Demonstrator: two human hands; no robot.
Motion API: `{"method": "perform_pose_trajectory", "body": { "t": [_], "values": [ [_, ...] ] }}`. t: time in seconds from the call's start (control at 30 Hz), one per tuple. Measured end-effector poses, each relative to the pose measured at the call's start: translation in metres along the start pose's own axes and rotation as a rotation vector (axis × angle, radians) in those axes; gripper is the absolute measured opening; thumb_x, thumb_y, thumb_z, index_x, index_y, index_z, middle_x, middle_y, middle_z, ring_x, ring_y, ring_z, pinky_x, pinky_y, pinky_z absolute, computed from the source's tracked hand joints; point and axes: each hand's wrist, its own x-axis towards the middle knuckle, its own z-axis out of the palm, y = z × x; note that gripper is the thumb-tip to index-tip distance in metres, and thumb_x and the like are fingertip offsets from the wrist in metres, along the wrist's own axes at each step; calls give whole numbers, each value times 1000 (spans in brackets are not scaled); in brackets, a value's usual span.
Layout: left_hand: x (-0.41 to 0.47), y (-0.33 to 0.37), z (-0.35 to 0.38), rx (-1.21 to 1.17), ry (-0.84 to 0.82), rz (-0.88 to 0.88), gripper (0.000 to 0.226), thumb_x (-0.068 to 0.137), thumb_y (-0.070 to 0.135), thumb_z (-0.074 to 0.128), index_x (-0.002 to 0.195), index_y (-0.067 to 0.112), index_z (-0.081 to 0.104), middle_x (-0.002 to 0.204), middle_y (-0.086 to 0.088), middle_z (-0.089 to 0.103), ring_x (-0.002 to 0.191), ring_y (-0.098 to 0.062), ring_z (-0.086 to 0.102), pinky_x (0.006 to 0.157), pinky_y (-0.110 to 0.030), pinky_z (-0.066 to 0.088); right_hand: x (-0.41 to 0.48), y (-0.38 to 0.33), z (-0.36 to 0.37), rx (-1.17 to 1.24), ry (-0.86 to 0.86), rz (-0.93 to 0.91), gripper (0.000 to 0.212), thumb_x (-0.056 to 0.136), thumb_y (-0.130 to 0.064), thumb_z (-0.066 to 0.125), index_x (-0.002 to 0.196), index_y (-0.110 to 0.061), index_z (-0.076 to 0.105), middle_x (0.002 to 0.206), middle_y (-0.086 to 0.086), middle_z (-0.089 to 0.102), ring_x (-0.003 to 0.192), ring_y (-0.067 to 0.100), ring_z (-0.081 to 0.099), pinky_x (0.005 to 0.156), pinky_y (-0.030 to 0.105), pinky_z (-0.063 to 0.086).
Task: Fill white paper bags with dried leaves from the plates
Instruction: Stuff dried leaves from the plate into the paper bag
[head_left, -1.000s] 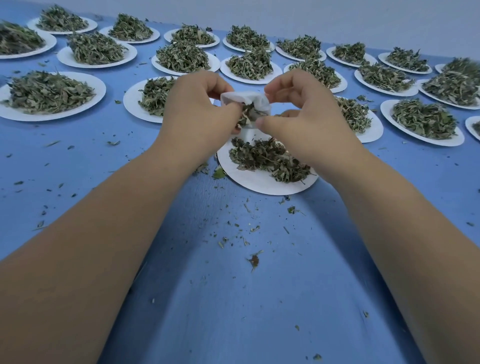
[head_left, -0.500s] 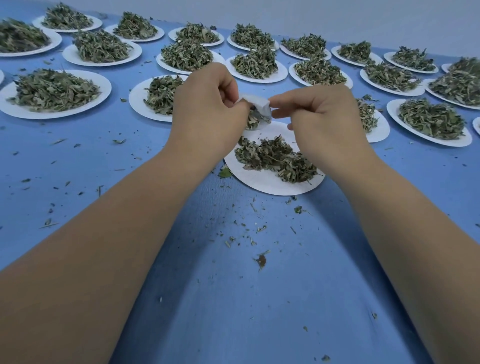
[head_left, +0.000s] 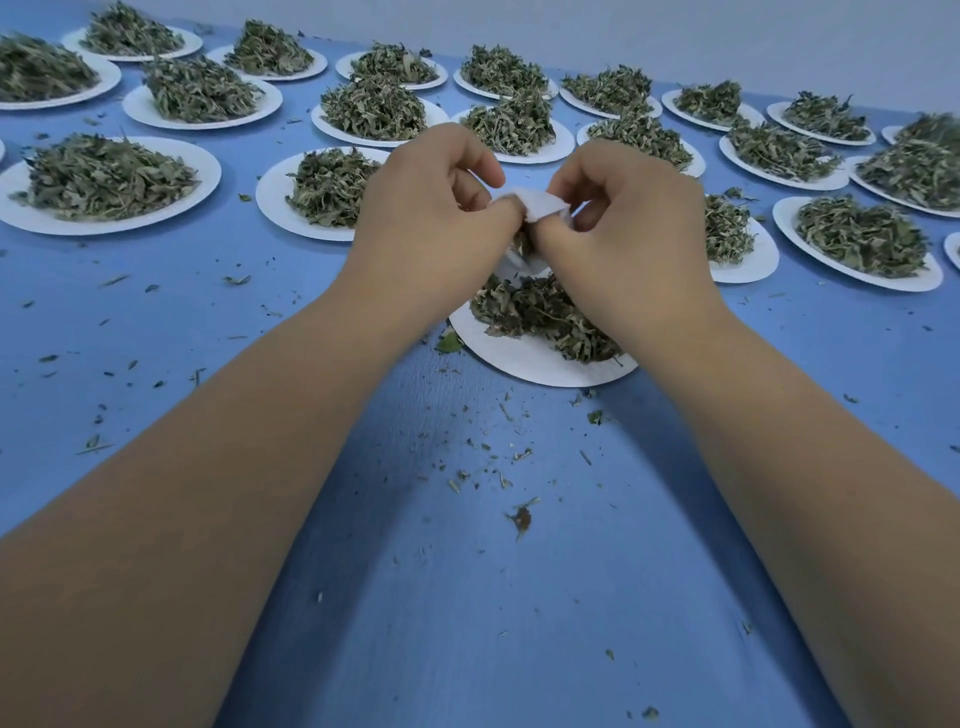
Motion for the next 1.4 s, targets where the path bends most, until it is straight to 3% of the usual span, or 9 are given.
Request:
{"method": "perform_pose_trajectory", "body": {
  "t": [0.1, 0.3, 0.47, 0.6, 0.7, 0.83, 1.1, 1.2, 1.4],
  "values": [
    [1, -1, -2, 21, 13, -14, 7, 84, 22, 70, 88, 23, 65, 75, -9, 70, 70, -22, 71, 70, -41, 60, -1, 2, -6, 147, -77, 89, 7, 86, -31, 70, 92, -28, 70, 81, -16, 69, 69, 1, 65, 68, 21, 50],
    [4, -4, -3, 86, 78, 6, 6, 86, 21, 64, 80, 23, 63, 57, 3, 57, 51, -7, 50, 56, -25, 45, -10, 1, -13, 212, -269, -2, 25, 85, -40, 67, 109, -40, 62, 107, -29, 65, 93, -3, 66, 72, 21, 46],
    [1, 0, -2, 63, 12, 10, 12, 84, 20, 65, 76, 27, 61, 57, 2, 58, 48, -6, 51, 53, -23, 45, -7, 3, -8, 204, -226, -9, 20, 84, -32, 77, 97, -30, 63, 94, -22, 66, 70, 3, 66, 59, 14, 40],
    [2, 2, -4, -13, 6, -3, 6, 83, 18, 67, 81, 23, 66, 75, -12, 71, 71, -24, 69, 68, -37, 60, -6, 3, -13, 355, -249, 46, 14, 85, -27, 79, 84, -25, 65, 72, -22, 65, 48, 2, 53, 48, 13, 37],
    [0, 3, -5, -61, -8, 5, 7, 81, 22, 73, 85, 18, 69, 74, -12, 72, 70, -26, 71, 69, -43, 62, -4, 5, -15, 312, -201, 67, 15, 86, -30, 78, 80, -26, 65, 70, -21, 66, 50, 5, 55, 50, 16, 38],
    [-4, 5, -1, -82, -58, -7, 17, 76, 23, 81, 82, 17, 66, 66, -14, 68, 50, -19, 62, 50, -29, 52, -4, 6, -7, 147, -118, 65, 17, 82, -30, 75, 74, -23, 62, 64, -14, 63, 57, 3, 59, 55, 18, 39],
    [-5, 8, 1, -130, -150, 52, 15, 83, 23, 78, 91, 17, 67, 50, 1, 53, 52, -24, 57, 70, -48, 61, 1, 8, 3, 34, -34, 127, 19, 75, -20, 68, 67, -21, 51, 58, -10, 47, 55, 6, 39, 51, 25, 29],
    [-5, 10, 0, -128, -176, 59, 15, 85, 22, 76, 96, 17, 69, 58, -15, 57, 58, -33, 62, 71, -47, 61, 0, 8, 2, 78, -13, 111, 17, 78, -20, 68, 72, -22, 52, 62, -10, 49, 56, 5, 41, 53, 22, 33],
    [0, -1, -1, 181, 15, 162, 13, 81, 17, 64, 90, 26, 67, 67, 7, 54, 64, -7, 51, 63, -27, 47, -5, 0, -6, 123, -19, 25, 10, 81, -26, 71, 75, -26, 64, 66, -17, 62, 57, -1, 54, 59, 16, 38]
  ]
}}
